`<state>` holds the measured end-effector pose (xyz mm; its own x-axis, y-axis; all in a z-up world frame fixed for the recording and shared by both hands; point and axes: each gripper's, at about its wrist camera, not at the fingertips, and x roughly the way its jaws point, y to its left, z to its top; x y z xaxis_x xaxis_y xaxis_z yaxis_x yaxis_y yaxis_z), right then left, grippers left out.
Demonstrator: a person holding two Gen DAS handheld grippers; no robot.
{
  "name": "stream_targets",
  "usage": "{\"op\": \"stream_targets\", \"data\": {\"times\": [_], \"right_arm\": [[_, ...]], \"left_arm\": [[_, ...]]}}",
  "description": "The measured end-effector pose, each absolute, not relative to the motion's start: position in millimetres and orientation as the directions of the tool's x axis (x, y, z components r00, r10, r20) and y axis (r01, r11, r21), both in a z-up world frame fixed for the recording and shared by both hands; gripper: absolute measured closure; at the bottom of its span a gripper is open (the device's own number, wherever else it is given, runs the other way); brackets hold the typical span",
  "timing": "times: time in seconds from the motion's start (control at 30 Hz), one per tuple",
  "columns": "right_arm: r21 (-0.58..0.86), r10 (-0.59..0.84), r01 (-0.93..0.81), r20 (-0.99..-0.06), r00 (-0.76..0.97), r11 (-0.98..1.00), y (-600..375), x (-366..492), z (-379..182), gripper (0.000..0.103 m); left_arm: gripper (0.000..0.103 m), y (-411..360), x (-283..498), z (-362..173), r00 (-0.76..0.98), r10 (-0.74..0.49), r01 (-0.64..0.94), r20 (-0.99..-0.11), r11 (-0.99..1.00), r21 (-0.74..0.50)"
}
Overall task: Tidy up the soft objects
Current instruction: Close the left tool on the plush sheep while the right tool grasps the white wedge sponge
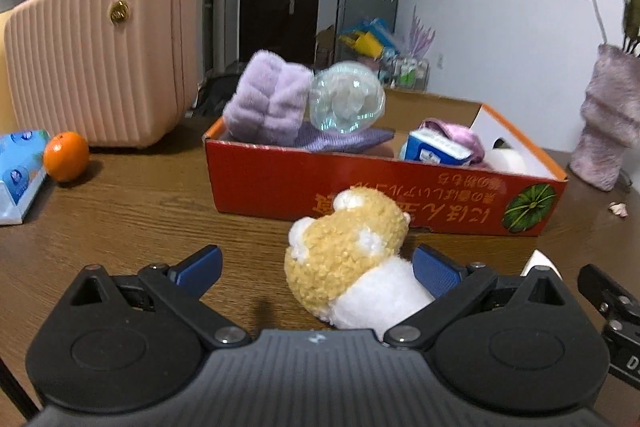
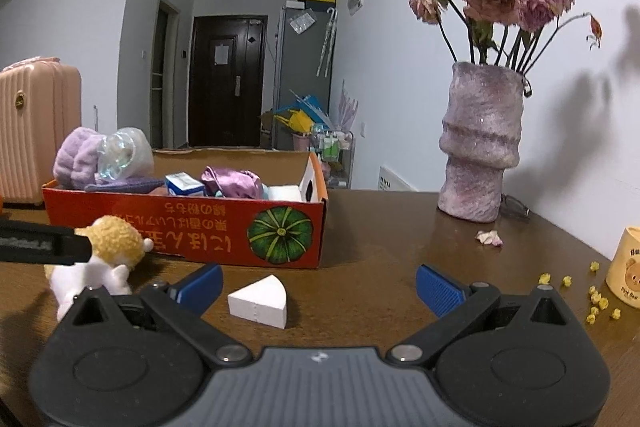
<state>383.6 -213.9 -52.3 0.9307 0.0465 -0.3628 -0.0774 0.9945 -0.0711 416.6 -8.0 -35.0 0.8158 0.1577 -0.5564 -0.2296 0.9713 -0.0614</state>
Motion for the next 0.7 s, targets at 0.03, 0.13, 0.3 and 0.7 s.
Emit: {"op": "stream_targets", "data": {"times": [0.03,0.13,0.3,0.7], "right_arm": [[-0.065,0.046,-0.075,-0.371,0.927,0.995,-215,386,-53,0.0],[-0.045,0.043,-0.065,-0.39,0.92,0.997,-218,392,-54,0.0],[-0.027,0.045,-0.062,-0.411,0.91,0.998,-218,401,-57,0.0],[-0.009,0.072,-0.088,-0.492,0.868,0.996,-208,425,-63,0.001]], "left_arm": [[0.0,-9,420,-36,0.809,0.16,-0.237,-0.566,0.969,-0.064],[0.0,-10,429,-38,0.795,0.175,-0.257,-0.581,0.965,-0.06],[0.0,-9,443,-42,0.765,0.193,-0.283,-0.615,0.958,-0.052],[0.007,-1,455,-47,0.743,0.174,-0.281,-0.646,0.957,-0.067]]}}
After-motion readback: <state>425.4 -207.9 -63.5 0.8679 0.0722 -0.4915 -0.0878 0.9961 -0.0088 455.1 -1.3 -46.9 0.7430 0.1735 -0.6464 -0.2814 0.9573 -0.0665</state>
